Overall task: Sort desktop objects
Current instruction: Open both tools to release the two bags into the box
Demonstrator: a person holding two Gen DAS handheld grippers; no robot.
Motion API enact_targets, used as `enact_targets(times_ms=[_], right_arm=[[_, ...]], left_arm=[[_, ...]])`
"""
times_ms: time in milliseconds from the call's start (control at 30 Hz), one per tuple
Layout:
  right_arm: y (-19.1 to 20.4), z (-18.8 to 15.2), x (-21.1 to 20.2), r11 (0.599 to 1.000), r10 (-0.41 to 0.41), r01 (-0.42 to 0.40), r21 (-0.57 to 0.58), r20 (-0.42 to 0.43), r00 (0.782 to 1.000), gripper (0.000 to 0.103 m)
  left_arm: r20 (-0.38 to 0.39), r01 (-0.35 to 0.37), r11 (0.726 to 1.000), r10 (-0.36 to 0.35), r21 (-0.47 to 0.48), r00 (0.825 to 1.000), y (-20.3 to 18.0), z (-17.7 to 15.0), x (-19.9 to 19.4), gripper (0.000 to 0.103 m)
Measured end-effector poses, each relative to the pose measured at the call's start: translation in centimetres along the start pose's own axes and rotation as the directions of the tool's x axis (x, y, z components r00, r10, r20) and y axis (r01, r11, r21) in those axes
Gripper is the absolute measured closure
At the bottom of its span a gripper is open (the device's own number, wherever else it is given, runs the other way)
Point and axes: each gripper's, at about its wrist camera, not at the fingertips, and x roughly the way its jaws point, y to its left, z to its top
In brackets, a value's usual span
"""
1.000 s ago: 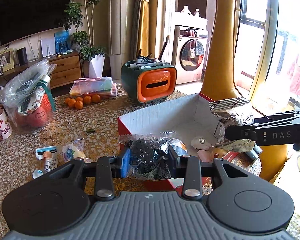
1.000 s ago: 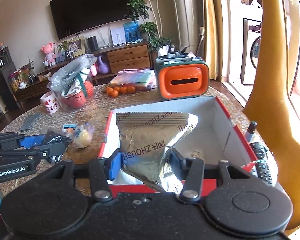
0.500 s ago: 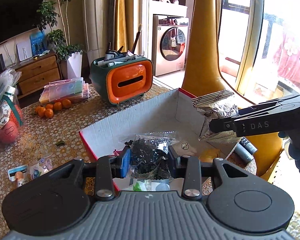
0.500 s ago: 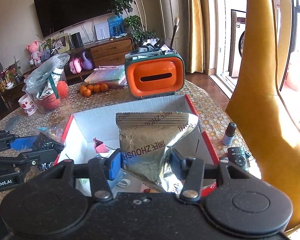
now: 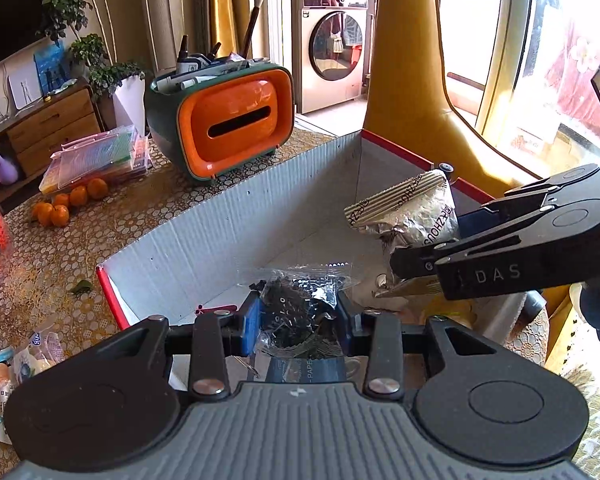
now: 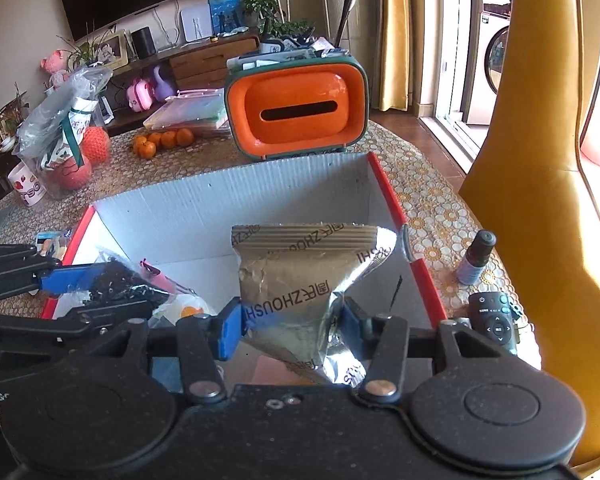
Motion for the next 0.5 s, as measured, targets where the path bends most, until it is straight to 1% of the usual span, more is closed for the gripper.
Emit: enact_targets(times_ms=[167, 333, 433, 500], right_arm=[[0.4, -0.1, 2.0, 1.0, -0.007, 0.005, -0.028, -0.054, 0.999, 0.053], [0.5, -0.1, 3.0, 0.999, 0.001, -0.005, -0.038, -0.089, 0.996, 0.052], [0.7, -0.1, 3.3, 0.999, -0.002, -0.003, -0.051, -0.101, 0.995, 0.051], [0.7, -0.2, 3.3, 0.999, -0.001, -0.003, -0.043, -0.1, 0.995, 0.051]], left_arm=[[-0.046, 0.009, 1.0, -0.011, -0.027, 0.999, 0.8, 0.2, 1.6, 0.066], [-0.08, 0.02, 0.999, -0.023, -0.033, 0.997, 1.2, 0.4, 2.7, 0.065], [-0.094, 0.034, 0.999, -0.038, -0.042, 0.995, 1.4, 0.5, 3.1, 0.064], [-0.101, 0.036, 0.998, -0.04, -0.046, 0.994, 1.4, 0.4, 3.2, 0.061]])
